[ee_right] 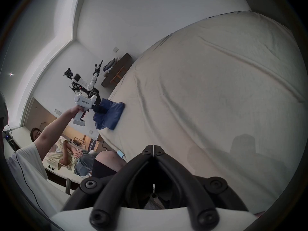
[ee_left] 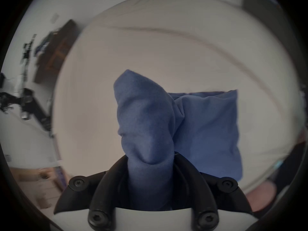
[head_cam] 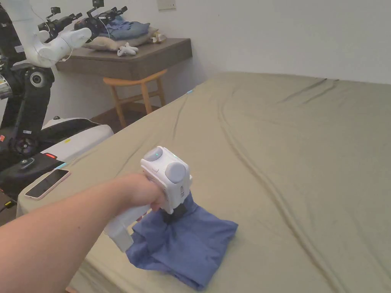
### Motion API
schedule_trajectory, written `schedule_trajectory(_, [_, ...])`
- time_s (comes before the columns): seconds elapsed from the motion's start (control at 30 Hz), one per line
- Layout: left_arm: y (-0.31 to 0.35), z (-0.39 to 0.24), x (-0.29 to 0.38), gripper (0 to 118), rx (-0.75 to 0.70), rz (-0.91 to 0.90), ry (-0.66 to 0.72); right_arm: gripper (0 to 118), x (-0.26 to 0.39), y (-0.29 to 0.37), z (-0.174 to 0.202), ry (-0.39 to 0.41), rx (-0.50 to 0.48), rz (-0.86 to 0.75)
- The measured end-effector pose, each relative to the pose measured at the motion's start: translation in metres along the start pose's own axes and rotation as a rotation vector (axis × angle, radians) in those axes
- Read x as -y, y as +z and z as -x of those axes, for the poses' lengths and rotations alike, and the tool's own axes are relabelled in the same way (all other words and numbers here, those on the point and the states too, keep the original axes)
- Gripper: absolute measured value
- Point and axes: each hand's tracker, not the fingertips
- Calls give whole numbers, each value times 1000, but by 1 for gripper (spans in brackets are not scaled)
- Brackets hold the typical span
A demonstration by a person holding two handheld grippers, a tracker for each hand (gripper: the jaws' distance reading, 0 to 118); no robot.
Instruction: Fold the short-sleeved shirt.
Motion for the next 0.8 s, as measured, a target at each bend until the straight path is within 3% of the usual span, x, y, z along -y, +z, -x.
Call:
schedule_trajectory(0.1, [-29,22,7,20,-165,77,-20,0,1,-1,5,6,28,13])
schedule_trajectory(0.23, [-41,38,16,21,-108,74,45,0,-3,0,13,26,50,16])
schedule_trajectory(0.33, [-37,43,23,46,-122,20,82,0,-7,-1,17,44,58,9])
schedule_trajectory(0.37, [-33,46,24,46,-147,-23,91,0,-8,-2,19,48,58,6])
schedule_trajectory(0.4, [-25,48,26,74,-131,-32,112,0,-8,-2,20,50,55,3])
schedule_trajectory(0.43, [-17,48,28,104,-114,-38,146,0,2,3,-5,51,43,-2])
schedule_trajectory(0.47, [-10,48,29,114,-113,-46,168,0,3,4,-6,55,39,-4])
schedule_trajectory(0.63, [52,15,51,114,-66,-309,284,0,4,14,-3,115,20,-19])
schedule_trajectory(0.67, [65,2,57,110,-47,-346,303,0,4,17,-5,116,18,-26])
schedule_trajectory(0.7, [81,-19,65,96,-8,-410,328,0,7,16,-2,119,31,-45])
schedule_trajectory(0.77, [102,-50,71,22,-17,-548,325,0,7,23,-3,159,65,-79])
schedule_trajectory(0.8, [113,-74,73,6,-25,-606,370,0,7,28,-4,184,93,-108])
